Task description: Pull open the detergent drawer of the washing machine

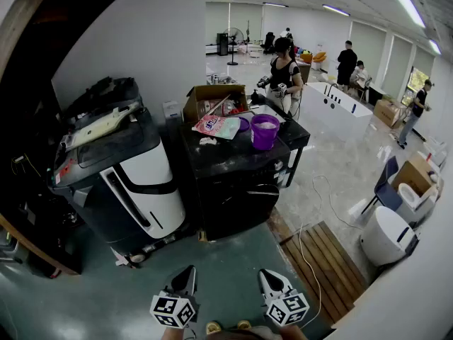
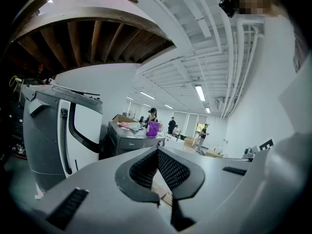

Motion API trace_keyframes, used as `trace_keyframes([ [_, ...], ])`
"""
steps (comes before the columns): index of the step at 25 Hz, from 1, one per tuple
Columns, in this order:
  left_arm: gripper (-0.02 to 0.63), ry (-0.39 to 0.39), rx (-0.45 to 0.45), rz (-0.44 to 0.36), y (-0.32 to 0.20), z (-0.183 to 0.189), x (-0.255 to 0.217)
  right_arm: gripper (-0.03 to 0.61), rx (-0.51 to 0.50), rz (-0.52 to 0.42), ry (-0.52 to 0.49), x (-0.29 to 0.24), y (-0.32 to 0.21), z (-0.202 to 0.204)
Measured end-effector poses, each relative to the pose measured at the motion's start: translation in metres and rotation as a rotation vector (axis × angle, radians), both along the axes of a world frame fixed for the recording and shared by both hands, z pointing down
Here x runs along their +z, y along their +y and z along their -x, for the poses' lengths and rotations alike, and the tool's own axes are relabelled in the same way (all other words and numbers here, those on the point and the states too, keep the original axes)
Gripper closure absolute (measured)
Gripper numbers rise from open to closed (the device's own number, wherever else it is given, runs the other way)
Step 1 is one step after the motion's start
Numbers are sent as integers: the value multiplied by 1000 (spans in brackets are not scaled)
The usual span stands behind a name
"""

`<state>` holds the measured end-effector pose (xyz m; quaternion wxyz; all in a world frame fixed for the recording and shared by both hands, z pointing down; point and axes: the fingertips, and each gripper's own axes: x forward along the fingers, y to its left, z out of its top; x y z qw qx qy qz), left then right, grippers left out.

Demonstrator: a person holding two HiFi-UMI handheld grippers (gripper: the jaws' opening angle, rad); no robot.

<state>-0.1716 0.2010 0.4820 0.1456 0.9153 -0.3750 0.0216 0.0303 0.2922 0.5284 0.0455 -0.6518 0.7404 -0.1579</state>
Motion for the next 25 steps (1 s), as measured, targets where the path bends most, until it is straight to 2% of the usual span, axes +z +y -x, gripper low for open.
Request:
trace_keyframes([
  [11,594,-2,4,2,5,8,0,586,7,-6,-14,-1,6,11],
  [19,594,-13,45,8,2,23,6,586,22,24,-19,11,2,33],
  [25,594,-11,92,3,-7,36,15,586,47,13,-29,20,-5,54],
])
